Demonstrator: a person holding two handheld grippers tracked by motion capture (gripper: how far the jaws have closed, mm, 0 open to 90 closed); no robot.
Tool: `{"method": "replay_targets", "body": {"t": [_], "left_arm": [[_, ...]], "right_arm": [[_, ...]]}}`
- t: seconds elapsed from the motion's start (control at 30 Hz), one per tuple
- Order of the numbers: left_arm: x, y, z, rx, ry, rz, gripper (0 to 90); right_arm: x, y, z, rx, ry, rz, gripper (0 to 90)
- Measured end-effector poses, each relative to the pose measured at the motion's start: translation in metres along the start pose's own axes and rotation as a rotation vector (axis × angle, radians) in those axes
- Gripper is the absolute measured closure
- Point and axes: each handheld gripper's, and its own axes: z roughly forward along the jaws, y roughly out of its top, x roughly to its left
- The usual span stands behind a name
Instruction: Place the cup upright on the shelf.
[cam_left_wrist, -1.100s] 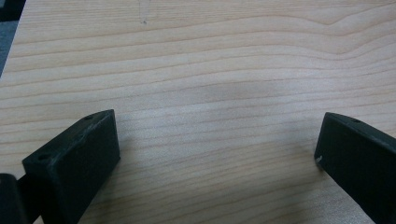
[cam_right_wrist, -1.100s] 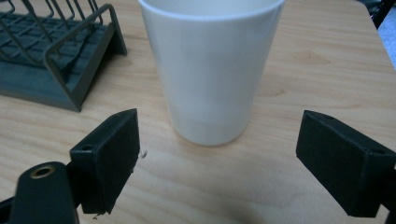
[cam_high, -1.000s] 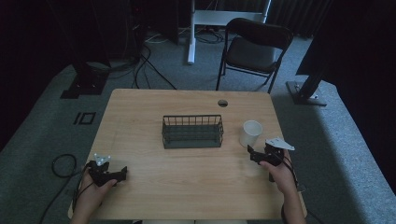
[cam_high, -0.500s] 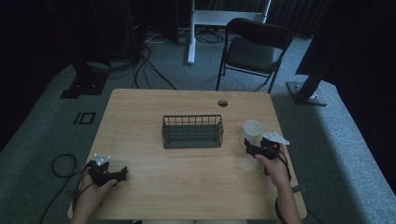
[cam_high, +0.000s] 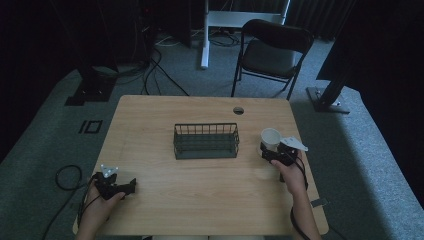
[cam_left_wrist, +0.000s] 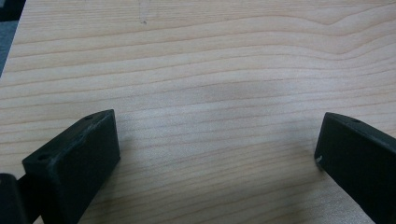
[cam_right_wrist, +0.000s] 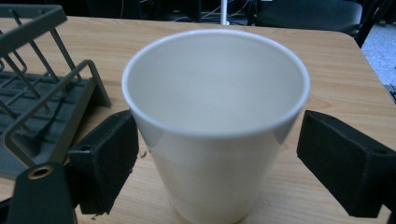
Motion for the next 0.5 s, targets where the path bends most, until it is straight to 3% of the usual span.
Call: {"method": "replay_targets", "body": {"t": [0.27,0.5], "left_arm": [[0.0,0.0,0.0,0.0,0.0,0.0,0.3],[0.0,0.0,0.0,0.0,0.0,0.0,0.3]], "right_arm": [[0.0022,0.008,0.0041,-0.033,-0.01,0.003,12.3],[0.0051,0.0107,0.0058,-0.028,-0.025,-0.017,16.3]]}}
